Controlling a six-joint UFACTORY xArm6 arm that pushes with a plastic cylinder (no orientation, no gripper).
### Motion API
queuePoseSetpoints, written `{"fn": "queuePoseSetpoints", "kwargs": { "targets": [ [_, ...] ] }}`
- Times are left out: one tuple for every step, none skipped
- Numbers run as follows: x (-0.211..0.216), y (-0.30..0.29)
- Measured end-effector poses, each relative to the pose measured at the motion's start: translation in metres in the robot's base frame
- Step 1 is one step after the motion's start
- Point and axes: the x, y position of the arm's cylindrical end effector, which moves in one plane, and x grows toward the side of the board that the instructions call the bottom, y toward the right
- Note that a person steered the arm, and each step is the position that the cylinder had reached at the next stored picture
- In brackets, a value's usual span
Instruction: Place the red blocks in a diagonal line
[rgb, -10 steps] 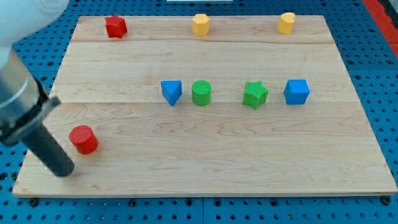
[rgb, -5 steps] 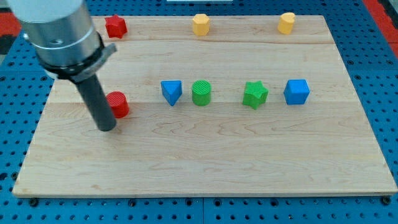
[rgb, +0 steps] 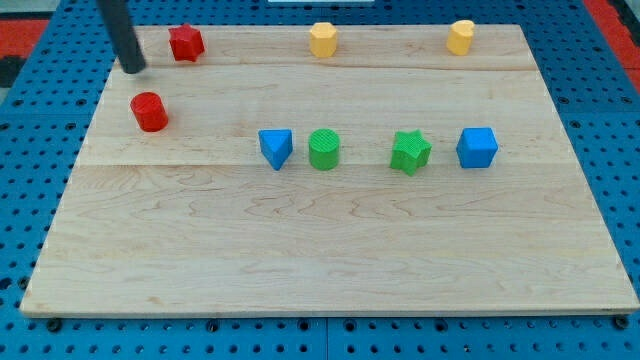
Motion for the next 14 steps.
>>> {"fn": "queuePoseSetpoints", "kwargs": {
  "targets": [
    [-0.039,0.024],
    [-0.061,0.074],
    [-0.061,0.105],
    [-0.032,0.073],
    [-0.025,0.076],
    [-0.052,0.112],
    [-0.052,0.16],
    [-0.049,0.137],
    [0.0,0.157],
    [0.006,0.244],
    [-0.018,0.247],
    [-0.046,0.225],
    [-0.041,0.217],
    [-0.029,0.215]
  ]
}}
